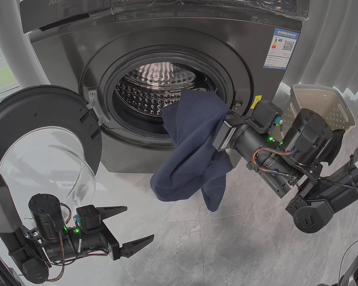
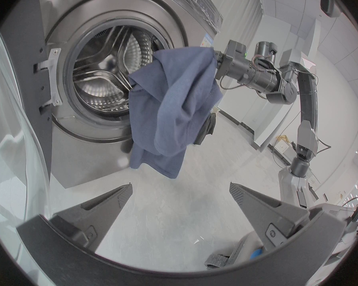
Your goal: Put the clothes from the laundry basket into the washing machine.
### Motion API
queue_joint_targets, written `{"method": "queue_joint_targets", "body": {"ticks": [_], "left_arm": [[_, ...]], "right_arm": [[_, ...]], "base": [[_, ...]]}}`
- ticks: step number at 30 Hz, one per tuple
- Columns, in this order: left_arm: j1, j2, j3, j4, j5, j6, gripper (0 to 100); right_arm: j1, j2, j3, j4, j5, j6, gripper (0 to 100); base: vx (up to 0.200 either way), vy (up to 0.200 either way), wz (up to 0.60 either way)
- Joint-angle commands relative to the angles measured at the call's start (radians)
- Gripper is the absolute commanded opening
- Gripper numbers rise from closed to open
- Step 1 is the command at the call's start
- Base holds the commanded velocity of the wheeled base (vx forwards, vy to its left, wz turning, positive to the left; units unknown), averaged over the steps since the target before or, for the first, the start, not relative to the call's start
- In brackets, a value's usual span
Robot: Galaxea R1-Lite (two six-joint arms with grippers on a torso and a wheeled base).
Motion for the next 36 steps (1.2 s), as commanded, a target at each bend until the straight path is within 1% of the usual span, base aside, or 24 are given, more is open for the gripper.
{"method": "queue_joint_targets", "body": {"ticks": [1, 3, 4, 5, 8, 9, 10, 11, 13, 16, 17, 18, 20, 21, 23, 24, 26, 29, 36], "left_arm": [[-0.003, 0.026, 0.032, -0.001, -0.014, 0.008, 100], [-0.008, 0.021, 0.013, -0.002, -0.012, 0.009, 100], [-0.014, 0.018, -0.006, -0.002, -0.012, 0.006, 100], [-0.023, 0.011, -0.040, -0.002, -0.009, -0.004, 100], [-0.026, -0.005, -0.078, -0.002, -0.005, -0.007, 100], [-0.032, -0.019, -0.126, -0.001, -0.003, -0.021, 100], [-0.032, -0.020, -0.130, -0.001, -0.003, -0.021, 100], [-0.044, -0.023, -0.193, -0.002, -0.002, -0.040, 100], [-0.057, -0.029, -0.247, -0.001, 0.001, -0.058, 100], [-0.093, -0.019, -0.319, 0.001, 0.003, -0.079, 100], [-0.093, -0.019, -0.319, 0.001, 0.003, -0.079, 100], [-0.112, 0.003, -0.345, 0.001, 0.001, -0.083, 100], [-0.123, 0.044, -0.383, -0.001, 0.003, -0.083, 100], [-0.123, 0.064, -0.399, -0.001, 0.001, -0.076, 100], [-0.126, 0.090, -0.420, 0.001, 0.000, -0.083, 100], [-0.129, 0.100, -0.426, 0.001, 0.000, -0.081, 100], [-0.132, 0.144, -0.434, -0.001, 0.000, -0.069, 100], [-0.126, 0.196, -0.449, -0.001, 0.001, -0.063, 100], [-0.130, 0.287, -0.560, -0.001, 0.009, -0.066, 100]], "right_arm": [[0.004, 0.000, 0.004, -0.002, -0.001, 0.001, 0], [0.012, 0.000, 0.011, -0.002, -0.001, 0.002, 0], [0.015, 0.000, 0.013, -0.001, -0.001, 0.004, 0], [0.019, -0.002, 0.019, -0.001, -0.001, 0.006, 0], [0.021, -0.005, 0.028, 0.002, -0.001, 0.006, 0], [0.021, -0.011, 0.042, 0.004, -0.001, 0.006, 0], [0.021, -0.011, 0.042, 0.004, -0.001, 0.006, 0], [0.021, -0.011, 0.054, 0.001, -0.001, 0.006, 0], [0.021, -0.011, 0.063, -0.001, -0.001, 0.006, 0], [0.021, -0.011, 0.065, -0.001, 0.001, 0.004, 0], [0.021, -0.011, 0.065, -0.001, 0.001, 0.004, 0], [0.026, -0.011, 0.065, 0.002, 0.001, 0.004, 0], [0.030, -0.011, 0.065, 0.004, 0.001, 0.004, 0], [0.033, -0.013, 0.065, 0.005, 0.001, 0.004, 0], [0.038, -0.013, 0.065, 0.008, 0.001, 0.004, 0], [0.038, -0.014, 0.065, 0.008, -0.001, 0.002, 0], [0.038, -0.014, 0.065, 0.008, 0.001, 0.002, 0], [0.049, -0.028, 0.066, 0.008, 0.001, 0.004, 0], [0.085, -0.031, 0.077, 0.008, -0.002, 0.006, 0]], "base": [[0.000, 0.000, 0.00], [0.000, 0.000, 0.00], [0.000, 0.000, 0.00], [0.000, 0.000, 0.00], [0.000, 0.000, 0.00], [0.000, 0.000, 0.00], [0.000, 0.000, 0.00], [0.000, 0.000, 0.00], [0.000, 0.000, 0.00], [0.000, 0.000, 0.00], [0.000, 0.000, 0.00], [0.000, 0.000, 0.00], [0.000, 0.000, 0.00], [0.000, 0.000, 0.00], [0.000, 0.000, 0.00], [0.000, 0.000, 0.00], [0.000, 0.000, 0.00], [0.000, 0.000, 0.00], [0.000, 0.000, 0.00]]}}
